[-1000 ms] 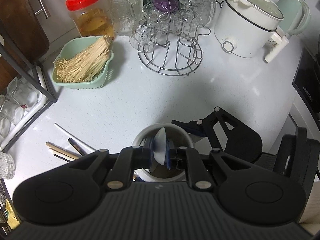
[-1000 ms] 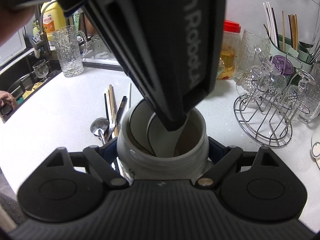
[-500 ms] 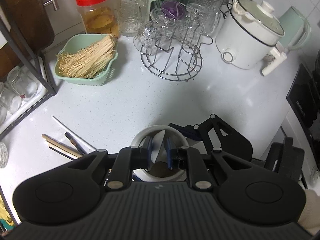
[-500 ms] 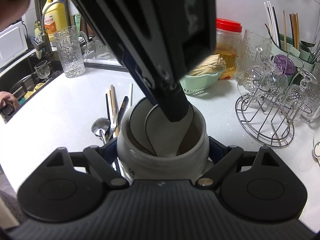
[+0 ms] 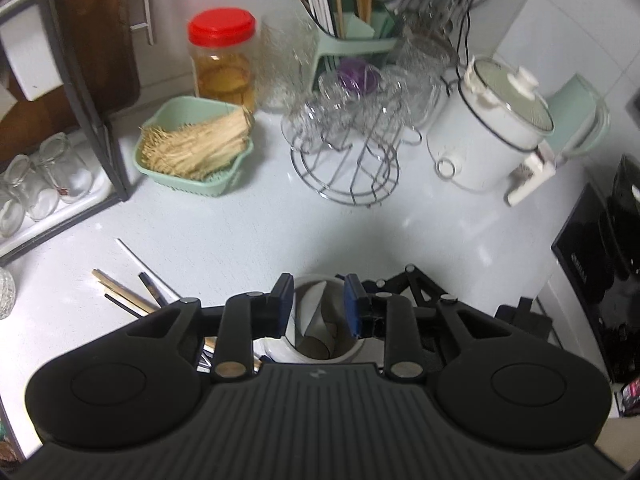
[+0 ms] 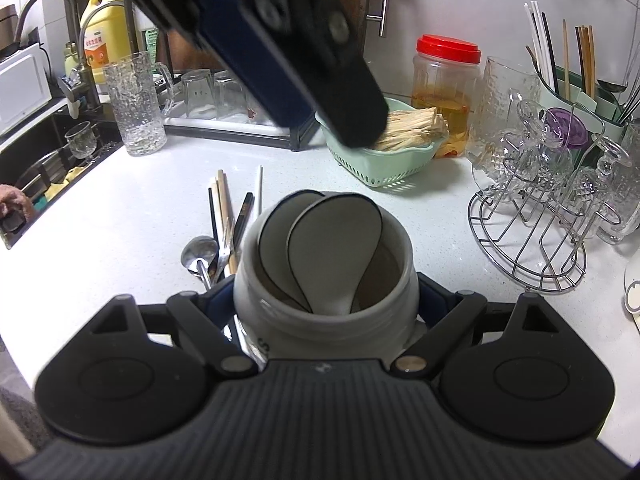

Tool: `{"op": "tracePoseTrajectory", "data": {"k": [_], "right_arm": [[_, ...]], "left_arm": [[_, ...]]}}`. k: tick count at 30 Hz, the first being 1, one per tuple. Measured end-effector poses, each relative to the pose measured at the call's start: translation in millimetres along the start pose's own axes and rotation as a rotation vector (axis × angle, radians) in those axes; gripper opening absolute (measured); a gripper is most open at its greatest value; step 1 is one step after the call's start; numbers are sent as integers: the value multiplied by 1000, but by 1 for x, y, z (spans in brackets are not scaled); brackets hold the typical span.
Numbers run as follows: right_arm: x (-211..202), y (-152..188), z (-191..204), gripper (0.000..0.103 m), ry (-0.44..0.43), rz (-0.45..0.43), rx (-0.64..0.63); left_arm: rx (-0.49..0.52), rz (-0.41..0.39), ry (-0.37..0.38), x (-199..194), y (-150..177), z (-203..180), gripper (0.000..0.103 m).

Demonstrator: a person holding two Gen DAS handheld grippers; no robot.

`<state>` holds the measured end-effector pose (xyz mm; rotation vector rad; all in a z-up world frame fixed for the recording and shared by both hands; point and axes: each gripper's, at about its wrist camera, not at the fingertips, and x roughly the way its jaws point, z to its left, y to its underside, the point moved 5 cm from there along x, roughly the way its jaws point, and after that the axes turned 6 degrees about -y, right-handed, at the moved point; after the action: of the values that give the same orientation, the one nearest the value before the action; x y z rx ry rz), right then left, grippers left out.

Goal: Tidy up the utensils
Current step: 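Move the left tool toward the chopsticks and fork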

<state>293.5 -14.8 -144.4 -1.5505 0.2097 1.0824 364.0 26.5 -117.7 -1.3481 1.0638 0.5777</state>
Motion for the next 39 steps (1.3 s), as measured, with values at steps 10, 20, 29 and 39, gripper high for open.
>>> {"op": "tracePoseTrajectory", "data": {"k": [10,20,29,39], "right_arm": [[0,-1,1,91,23,-3,21],[1,-2,0,91,53,6,48],[-2,0,-3,91,99,11,84],[-3,1,-1,91,143,21,120]], "left_arm": [[-70,-147,-63,-39,5,26,32],[-243,-211,-99,-48,38,86,32],[-414,-171,-116,-22,94,129,32],[-511,-105,-27,22,129,150,32]]}}
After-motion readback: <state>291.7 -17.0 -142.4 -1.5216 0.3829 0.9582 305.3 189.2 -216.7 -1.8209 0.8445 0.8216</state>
